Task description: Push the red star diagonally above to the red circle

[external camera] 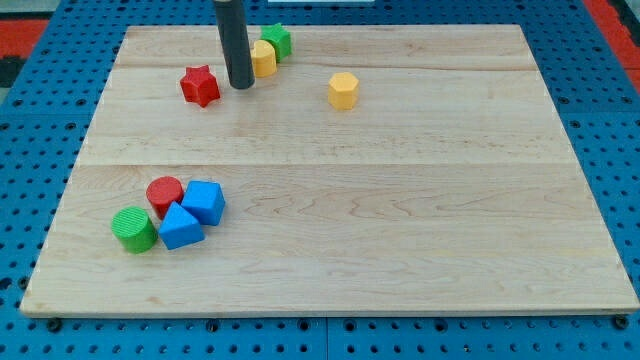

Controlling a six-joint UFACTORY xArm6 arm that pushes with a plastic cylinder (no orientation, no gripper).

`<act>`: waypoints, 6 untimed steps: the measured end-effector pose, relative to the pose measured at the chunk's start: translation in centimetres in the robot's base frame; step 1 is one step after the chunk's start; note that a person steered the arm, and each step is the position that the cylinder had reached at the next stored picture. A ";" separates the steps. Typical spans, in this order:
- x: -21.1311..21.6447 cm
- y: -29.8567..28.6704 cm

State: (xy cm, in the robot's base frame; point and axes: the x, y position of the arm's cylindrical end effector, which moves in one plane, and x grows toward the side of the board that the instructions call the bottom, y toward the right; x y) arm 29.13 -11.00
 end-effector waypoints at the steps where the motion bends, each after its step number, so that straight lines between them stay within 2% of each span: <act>1: 2.0 -4.1; 2: 7.3 -7.2; 3: 8.1 -6.5; 4: 5.2 -2.8; 5: 4.8 -6.5; 6: 6.6 -8.3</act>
